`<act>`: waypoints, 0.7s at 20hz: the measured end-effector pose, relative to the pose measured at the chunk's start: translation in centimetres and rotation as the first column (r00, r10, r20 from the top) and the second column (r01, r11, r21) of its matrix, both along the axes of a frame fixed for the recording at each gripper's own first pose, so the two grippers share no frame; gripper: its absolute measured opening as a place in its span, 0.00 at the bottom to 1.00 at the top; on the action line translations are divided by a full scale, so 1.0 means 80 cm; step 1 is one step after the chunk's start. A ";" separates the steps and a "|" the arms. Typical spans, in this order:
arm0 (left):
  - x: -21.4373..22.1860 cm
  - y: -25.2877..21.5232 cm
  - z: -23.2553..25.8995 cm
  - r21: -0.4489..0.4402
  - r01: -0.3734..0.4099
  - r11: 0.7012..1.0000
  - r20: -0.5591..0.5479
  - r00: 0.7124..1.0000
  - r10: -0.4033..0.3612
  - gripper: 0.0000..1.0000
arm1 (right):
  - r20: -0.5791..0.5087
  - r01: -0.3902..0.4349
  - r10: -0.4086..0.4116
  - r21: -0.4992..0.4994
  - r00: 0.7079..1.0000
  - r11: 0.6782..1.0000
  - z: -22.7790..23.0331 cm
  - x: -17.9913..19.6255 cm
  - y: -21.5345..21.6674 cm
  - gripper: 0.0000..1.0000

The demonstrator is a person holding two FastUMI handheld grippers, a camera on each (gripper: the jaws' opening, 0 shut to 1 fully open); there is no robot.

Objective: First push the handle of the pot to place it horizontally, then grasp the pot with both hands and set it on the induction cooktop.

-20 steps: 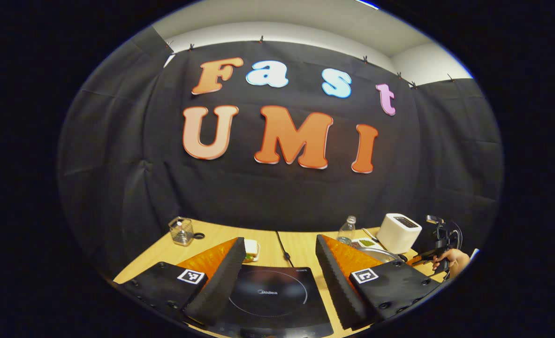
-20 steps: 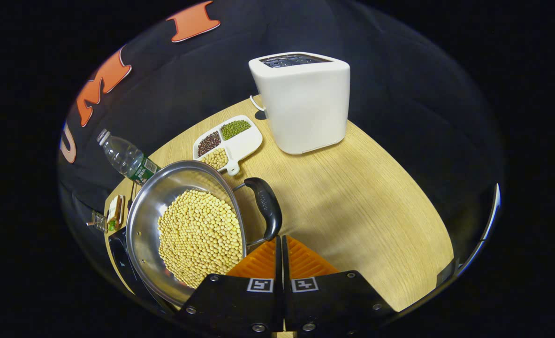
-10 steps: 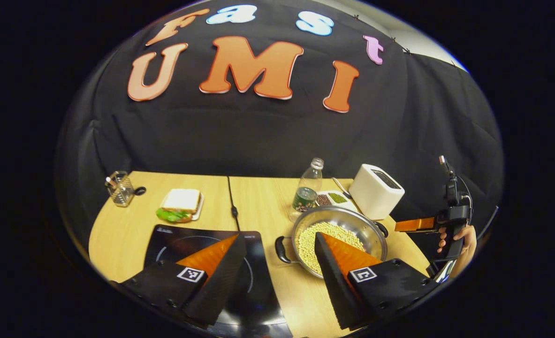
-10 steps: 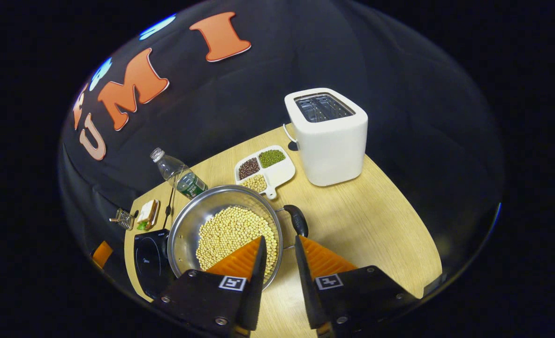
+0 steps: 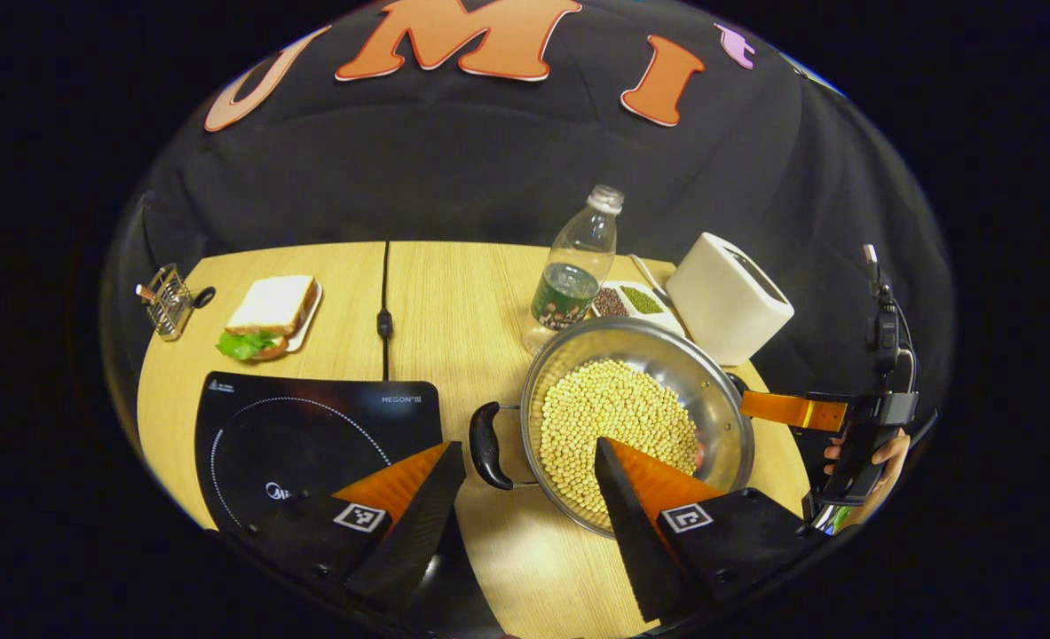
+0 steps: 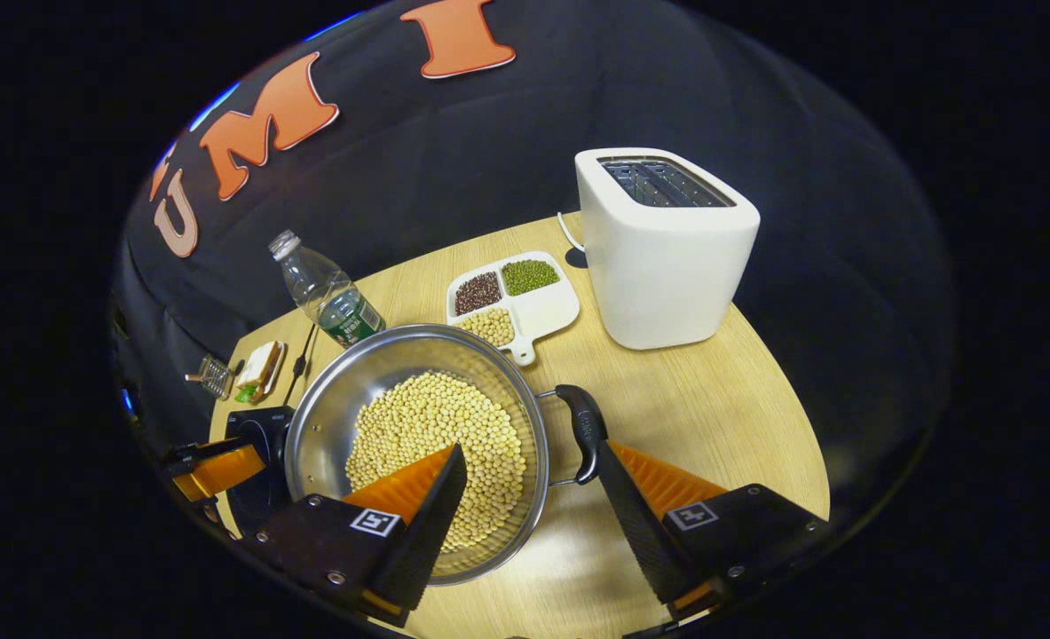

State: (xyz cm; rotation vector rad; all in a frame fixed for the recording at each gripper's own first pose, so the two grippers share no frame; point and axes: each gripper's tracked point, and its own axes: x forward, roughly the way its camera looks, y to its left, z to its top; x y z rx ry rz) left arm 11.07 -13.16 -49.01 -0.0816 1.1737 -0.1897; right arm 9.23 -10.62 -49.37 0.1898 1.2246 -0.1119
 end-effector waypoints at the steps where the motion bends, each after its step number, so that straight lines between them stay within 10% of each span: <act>1: 0.001 -0.001 -0.012 0.001 -0.004 1.000 -0.014 1.000 0.004 0.97 | -0.004 -0.006 0.006 -0.016 1.000 1.000 -0.006 0.001 -0.002 0.94; 14: 0.023 -0.012 -0.094 -0.002 -0.019 1.000 -0.031 0.999 0.019 0.96 | -0.078 -0.020 0.012 -0.095 0.997 0.995 -0.063 0.001 -0.026 0.95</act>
